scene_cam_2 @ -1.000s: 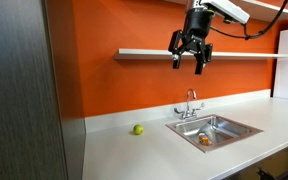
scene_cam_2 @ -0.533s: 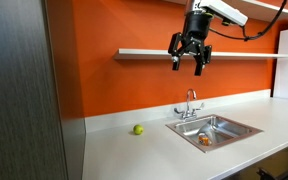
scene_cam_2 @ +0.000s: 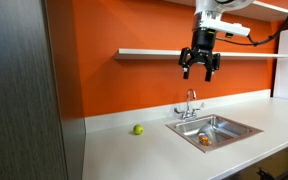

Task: Put the can on the left counter

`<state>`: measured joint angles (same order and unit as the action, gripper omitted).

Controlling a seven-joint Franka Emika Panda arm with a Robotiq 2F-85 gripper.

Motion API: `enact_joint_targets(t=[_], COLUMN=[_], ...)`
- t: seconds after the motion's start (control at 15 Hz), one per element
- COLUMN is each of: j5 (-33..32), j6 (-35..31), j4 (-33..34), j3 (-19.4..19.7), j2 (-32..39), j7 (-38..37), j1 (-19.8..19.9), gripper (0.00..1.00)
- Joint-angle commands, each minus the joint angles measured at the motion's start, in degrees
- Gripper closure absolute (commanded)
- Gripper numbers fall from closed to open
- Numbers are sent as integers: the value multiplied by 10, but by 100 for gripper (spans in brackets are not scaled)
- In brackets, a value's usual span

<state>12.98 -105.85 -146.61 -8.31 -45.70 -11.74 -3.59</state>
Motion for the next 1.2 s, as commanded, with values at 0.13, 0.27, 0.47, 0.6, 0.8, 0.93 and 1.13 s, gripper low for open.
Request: enact_joint_targets(t=[0.13, 0.27, 0.47, 0.6, 0.8, 0.93, 1.13], j5=[-48, -58, -68, -82, -100, -110, -123], j6=[-24, -33, -48, -64, -94, -116, -160], j4=[-32, -45, -64, -77, -91, -100, -113], j3=[12, 26, 45, 50, 57, 59, 65], j2=[-8, -10, -7, -4, 11, 29, 67], j7=[-47, -52, -59, -67, -80, -86, -92], j1=[61, 79, 104, 123, 146, 156, 170], gripper=[0, 0, 0, 0, 0, 0, 0])
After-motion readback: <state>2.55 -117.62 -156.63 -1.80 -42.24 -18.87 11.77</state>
